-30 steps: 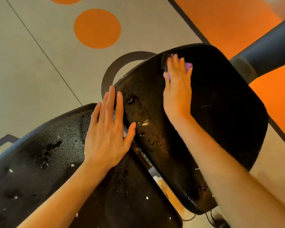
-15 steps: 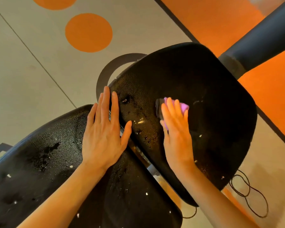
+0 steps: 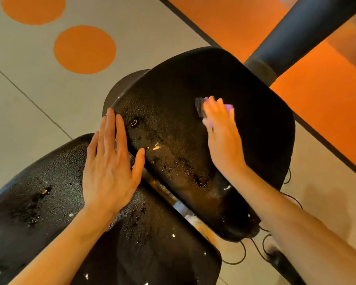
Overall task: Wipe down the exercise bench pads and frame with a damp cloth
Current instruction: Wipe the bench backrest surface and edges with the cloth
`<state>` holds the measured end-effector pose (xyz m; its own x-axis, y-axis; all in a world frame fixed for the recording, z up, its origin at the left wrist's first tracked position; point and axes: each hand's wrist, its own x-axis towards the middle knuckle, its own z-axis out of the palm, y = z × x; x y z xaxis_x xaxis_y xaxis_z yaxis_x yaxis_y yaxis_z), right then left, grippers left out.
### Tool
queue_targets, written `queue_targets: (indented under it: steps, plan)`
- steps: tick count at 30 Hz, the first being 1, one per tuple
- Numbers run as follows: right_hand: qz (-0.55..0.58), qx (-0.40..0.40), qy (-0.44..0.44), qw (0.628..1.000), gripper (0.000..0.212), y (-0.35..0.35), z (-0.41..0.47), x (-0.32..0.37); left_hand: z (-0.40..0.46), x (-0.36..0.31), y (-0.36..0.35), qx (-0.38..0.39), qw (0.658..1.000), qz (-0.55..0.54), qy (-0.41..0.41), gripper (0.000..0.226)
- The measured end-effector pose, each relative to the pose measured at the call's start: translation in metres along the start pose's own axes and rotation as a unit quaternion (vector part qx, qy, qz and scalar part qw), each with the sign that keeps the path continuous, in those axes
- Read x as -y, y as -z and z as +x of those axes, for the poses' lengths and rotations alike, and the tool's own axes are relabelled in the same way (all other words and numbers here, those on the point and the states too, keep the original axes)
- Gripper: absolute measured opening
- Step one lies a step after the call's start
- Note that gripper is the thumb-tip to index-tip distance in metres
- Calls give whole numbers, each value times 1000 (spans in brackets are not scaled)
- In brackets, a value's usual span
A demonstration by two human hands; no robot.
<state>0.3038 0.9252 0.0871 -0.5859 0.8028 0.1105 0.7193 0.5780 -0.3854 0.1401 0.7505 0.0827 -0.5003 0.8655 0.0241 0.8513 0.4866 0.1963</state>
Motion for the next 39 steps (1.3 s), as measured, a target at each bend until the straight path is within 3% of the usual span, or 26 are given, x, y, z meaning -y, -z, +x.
queue_targets:
  steps: [2,4,8,10,14,16,18,20,22,27,29,31,34,39]
  plan:
    - [11,-60,-136,989,43,1,57,-21,-1,0,-1,0,1000,1,-2,77]
    - [-7,-91,-165,982,43,-8,47,-11,0,0,-1,2,1000,4,-5,77]
    - [25,-2,-36,999,50,-2,-65,25,1,0,1,13,1000,1,-4,77]
    - [12,18,16,1000,46,9,-51,2,1,-1,2,14,1000,2,-4,77]
    - [3,-51,-157,986,41,14,51,-40,0,0,1,12,1000,6,-1,77]
    - [-4,-79,-191,978,42,5,38,-23,1,0,0,13,1000,3,-2,77]
    - [13,-64,-125,990,47,-3,-20,0,0,0,1,17,1000,1,0,77]
    - [-3,10,-23,1000,50,7,-70,9,0,0,1,17,1000,-6,2,77]
    - [-6,40,26,999,49,21,-56,-16,1,0,2,20,1000,-6,2,77]
    - [-18,-40,-173,984,43,23,25,-47,2,-1,5,19,1000,-20,-6,78]
    - [-13,-44,-125,991,43,8,-22,-25,0,-1,8,22,999,-40,-27,77]
    - [-5,8,-31,999,46,11,-80,-11,-6,-7,11,26,996,-52,-63,75]
    - [-2,58,62,996,47,34,-67,-40,-28,-31,11,34,987,-79,-137,70]
    - [-28,-34,-168,985,44,29,13,-70,-56,-51,-5,84,978,-77,-174,64]
